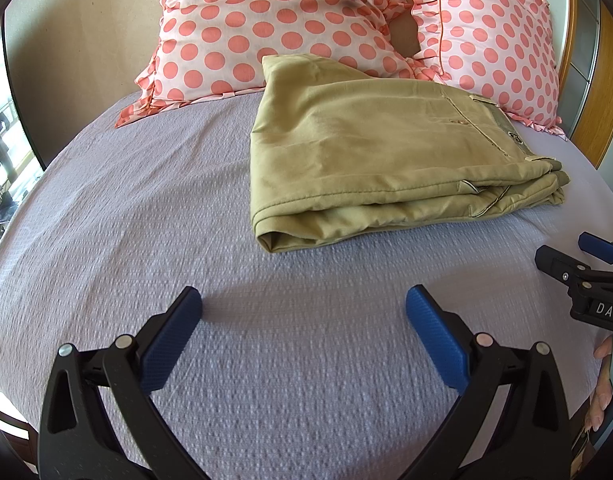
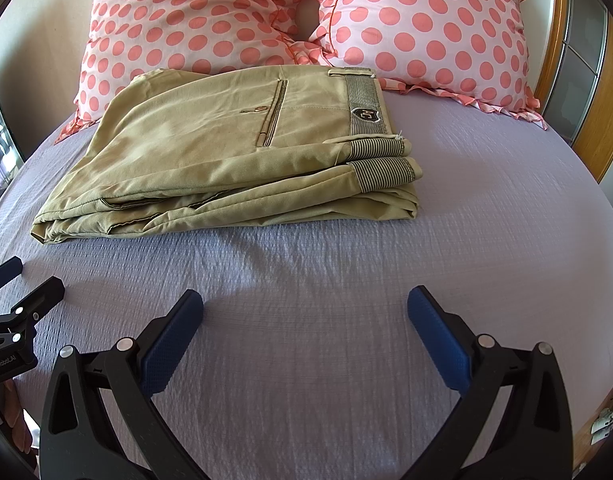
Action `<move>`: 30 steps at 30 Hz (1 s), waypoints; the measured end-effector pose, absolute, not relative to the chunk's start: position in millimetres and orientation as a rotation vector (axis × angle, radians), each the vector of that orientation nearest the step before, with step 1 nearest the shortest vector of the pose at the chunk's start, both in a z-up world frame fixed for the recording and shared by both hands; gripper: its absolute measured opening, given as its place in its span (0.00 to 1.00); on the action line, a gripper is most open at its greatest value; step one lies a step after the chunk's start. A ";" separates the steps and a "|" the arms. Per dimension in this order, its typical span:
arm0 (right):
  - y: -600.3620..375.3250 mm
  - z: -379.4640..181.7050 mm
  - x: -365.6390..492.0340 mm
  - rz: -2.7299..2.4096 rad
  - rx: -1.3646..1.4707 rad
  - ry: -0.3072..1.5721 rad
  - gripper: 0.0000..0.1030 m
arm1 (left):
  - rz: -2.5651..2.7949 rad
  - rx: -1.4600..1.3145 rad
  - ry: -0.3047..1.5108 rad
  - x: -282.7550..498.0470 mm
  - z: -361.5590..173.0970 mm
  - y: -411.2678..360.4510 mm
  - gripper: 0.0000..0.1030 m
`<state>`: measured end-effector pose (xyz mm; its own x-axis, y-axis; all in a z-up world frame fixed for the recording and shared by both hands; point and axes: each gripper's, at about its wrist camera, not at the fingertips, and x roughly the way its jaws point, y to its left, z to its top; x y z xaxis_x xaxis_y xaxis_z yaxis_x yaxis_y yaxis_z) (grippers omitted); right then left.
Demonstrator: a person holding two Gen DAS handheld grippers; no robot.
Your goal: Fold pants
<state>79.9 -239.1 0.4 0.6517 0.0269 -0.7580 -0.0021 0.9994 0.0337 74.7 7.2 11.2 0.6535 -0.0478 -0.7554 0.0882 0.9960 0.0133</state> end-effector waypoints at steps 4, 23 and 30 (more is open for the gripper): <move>-239.2 0.4 79.9 0.016 0.031 0.861 0.99 | -0.077 0.050 0.855 74.6 11.2 6.9 0.98; -239.1 0.0 79.5 0.016 0.031 0.859 0.99 | -0.063 0.046 0.865 76.0 11.7 7.8 0.98; -239.7 0.0 79.4 0.016 0.030 0.859 0.99 | -0.066 0.048 0.836 74.4 10.6 8.0 0.98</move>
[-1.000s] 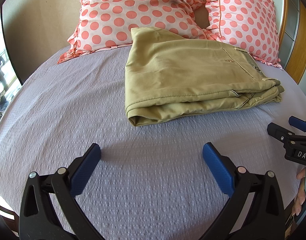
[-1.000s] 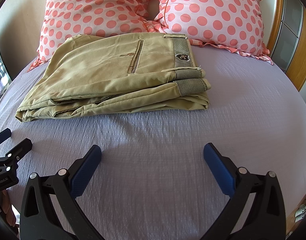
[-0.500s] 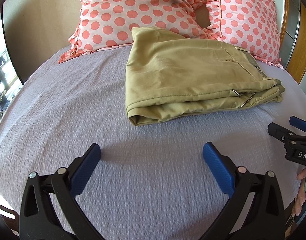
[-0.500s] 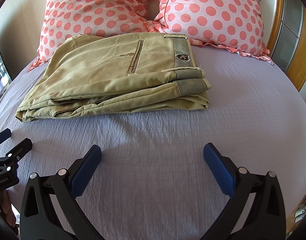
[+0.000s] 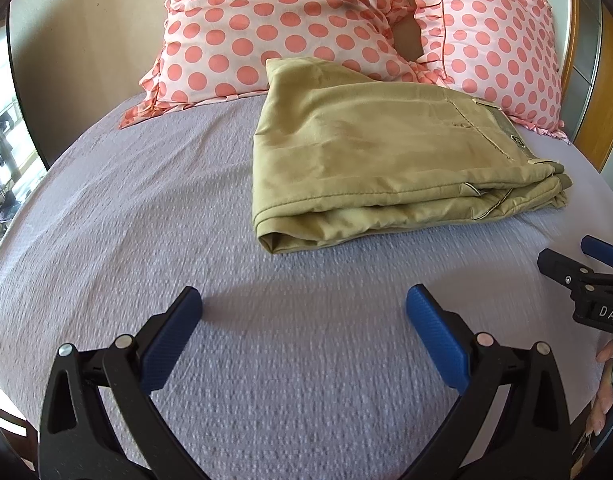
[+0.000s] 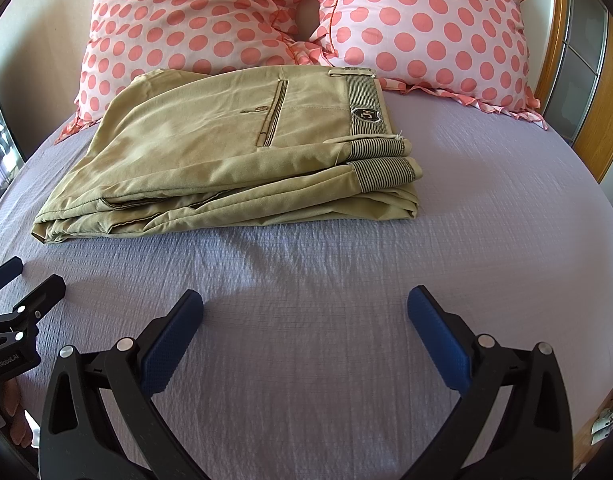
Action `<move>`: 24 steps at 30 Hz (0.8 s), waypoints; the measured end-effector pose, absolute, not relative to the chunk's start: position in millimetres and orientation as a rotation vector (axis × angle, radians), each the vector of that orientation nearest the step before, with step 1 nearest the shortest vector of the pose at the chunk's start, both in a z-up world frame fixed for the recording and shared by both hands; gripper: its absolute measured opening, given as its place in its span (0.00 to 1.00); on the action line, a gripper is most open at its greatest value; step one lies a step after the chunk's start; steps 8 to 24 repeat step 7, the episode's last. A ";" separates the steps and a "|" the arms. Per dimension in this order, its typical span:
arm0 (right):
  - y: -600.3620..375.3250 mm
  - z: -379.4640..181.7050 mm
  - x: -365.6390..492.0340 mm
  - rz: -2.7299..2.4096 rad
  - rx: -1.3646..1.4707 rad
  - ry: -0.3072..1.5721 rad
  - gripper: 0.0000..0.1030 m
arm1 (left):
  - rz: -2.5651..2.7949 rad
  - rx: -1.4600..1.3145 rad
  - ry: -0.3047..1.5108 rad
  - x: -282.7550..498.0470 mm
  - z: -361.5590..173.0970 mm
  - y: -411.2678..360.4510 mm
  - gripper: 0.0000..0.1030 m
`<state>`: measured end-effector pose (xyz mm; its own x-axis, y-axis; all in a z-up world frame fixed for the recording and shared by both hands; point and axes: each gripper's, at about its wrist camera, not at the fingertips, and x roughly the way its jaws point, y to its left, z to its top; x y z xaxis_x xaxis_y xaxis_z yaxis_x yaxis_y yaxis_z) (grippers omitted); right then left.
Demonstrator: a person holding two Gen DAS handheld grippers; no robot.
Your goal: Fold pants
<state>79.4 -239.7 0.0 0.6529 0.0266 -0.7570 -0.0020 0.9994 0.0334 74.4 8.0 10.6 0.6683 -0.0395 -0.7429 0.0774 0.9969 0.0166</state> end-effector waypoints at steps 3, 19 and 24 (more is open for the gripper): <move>-239.8 0.0 79.4 0.016 0.030 0.859 0.99 | -0.069 0.050 0.832 74.0 10.6 7.2 0.98; -239.9 -0.1 79.4 0.016 0.030 0.859 0.99 | -0.070 0.050 0.828 74.1 10.5 6.4 0.98; -239.9 -0.1 79.4 0.016 0.030 0.859 0.99 | -0.070 0.050 0.828 74.1 10.5 6.4 0.98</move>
